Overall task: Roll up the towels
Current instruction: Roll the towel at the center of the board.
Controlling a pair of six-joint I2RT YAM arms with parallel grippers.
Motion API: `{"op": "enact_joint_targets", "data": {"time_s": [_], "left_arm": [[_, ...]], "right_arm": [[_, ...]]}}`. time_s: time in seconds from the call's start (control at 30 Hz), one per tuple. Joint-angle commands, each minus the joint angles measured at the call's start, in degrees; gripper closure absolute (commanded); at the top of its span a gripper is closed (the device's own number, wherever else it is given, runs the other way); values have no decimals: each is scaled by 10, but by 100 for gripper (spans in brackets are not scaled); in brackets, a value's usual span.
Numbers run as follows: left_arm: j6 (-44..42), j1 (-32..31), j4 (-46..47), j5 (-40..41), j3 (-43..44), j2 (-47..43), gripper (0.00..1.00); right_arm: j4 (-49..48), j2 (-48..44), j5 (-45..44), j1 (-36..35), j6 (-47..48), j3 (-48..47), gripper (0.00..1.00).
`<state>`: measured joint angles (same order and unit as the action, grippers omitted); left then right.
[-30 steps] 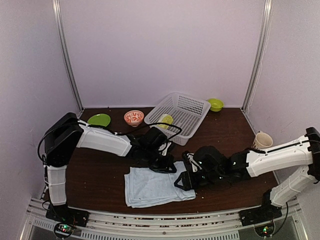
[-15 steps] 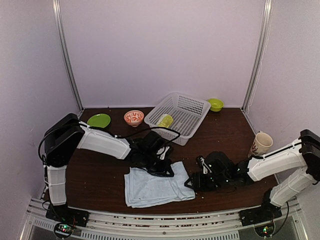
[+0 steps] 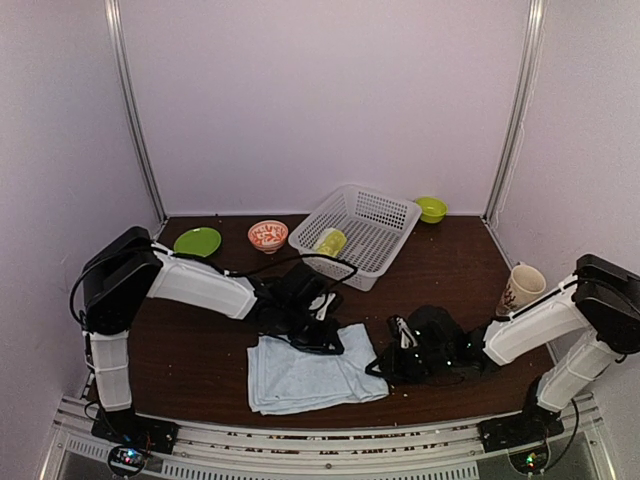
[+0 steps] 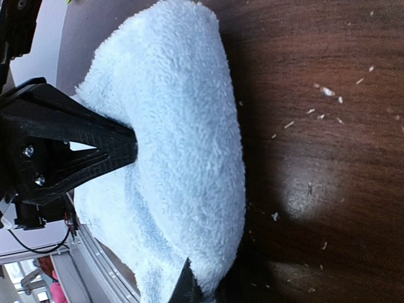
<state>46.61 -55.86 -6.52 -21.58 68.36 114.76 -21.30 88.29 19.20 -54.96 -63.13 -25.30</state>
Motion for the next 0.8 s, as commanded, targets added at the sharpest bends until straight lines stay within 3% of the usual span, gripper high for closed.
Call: {"op": "enact_joint_targets", "data": {"time_s": [0.0,0.07,0.2,0.47,0.77], "left_arm": [[-19,1,-32,29,-17,-61,100],[-21,1,-43,36,-31,-95,93],[-18,1,-51,52,-76,-151,85],[-4,1,-35,97,-165,-194,85],[8,1,4,100,-221,-174,92]], "right_arm": [[161,-45,-59,0,72,-64,100],[272,-52,-96,-1,112,-104,100],[401,-52,-171,-9,149,-173,100],[567,13,-293,-62,156,-308,100],[660,113,-380,-112,142,-435,100]]}}
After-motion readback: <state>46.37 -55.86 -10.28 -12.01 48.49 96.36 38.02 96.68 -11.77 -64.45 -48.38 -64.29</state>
